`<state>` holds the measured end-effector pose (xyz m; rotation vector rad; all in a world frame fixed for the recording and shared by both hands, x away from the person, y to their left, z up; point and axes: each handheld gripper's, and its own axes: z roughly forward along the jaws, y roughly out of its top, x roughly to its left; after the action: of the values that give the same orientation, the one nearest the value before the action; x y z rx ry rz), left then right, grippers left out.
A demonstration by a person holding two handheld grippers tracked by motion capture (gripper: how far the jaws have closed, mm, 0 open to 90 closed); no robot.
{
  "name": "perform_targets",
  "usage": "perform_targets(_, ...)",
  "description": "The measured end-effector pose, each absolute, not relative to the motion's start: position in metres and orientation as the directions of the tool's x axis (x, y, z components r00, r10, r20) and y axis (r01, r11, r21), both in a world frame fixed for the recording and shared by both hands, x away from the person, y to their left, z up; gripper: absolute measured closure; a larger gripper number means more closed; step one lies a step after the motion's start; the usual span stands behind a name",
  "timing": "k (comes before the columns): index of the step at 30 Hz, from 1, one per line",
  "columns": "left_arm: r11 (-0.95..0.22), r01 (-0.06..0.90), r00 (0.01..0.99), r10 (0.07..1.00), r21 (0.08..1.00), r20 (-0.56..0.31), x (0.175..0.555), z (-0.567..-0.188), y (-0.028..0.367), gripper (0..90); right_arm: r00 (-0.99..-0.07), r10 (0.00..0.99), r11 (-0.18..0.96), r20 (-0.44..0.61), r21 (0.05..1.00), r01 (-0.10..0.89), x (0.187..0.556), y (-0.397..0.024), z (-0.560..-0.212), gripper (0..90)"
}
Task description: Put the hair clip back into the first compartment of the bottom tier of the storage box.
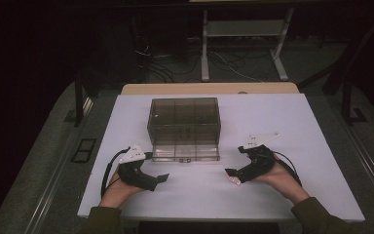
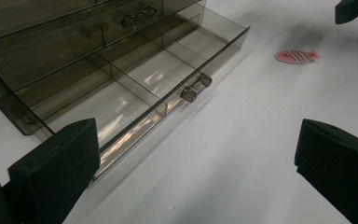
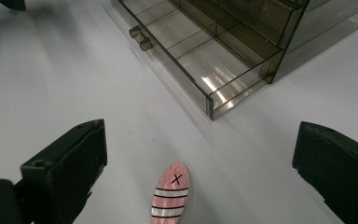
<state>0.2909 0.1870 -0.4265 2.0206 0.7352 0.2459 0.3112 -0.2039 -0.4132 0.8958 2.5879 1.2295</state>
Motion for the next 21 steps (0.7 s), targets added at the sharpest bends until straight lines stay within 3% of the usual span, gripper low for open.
perform_targets(6, -0.382, 0.399, 0.801, 0.588, 0.834, -0.114, 0.2906, -0.4265, 0.1879, 0.0, -0.816, 0.566, 0.507, 0.118, 0.731, 0.457, 0.3105, -0.2019, -0.4167, 2.4)
perform_targets(10, -0.380, 0.399, 0.801, 0.588, 0.834, -0.115, 0.2905, -0.4264, 0.1881, 0.0, -0.825, 0.555, 0.526, 0.107, 0.723, 0.447, 0.3086, -0.2005, -0.4183, 13.7)
perform_targets(14, -0.376, 0.399, 0.799, 0.589, 0.836, -0.117, 0.2903, -0.4263, 0.1882, 0.0, -0.826, 0.554, 0.537, 0.101, 0.716, 0.447, 0.3078, -0.1997, -0.4193, 14.6)
perform_targets(21, -0.370, 0.401, 0.796, 0.594, 0.838, -0.119, 0.2902, -0.4261, 0.1886, 0.0, -0.828, 0.552, 0.552, 0.094, 0.703, 0.448, 0.3065, -0.1994, -0.4217, 24.1)
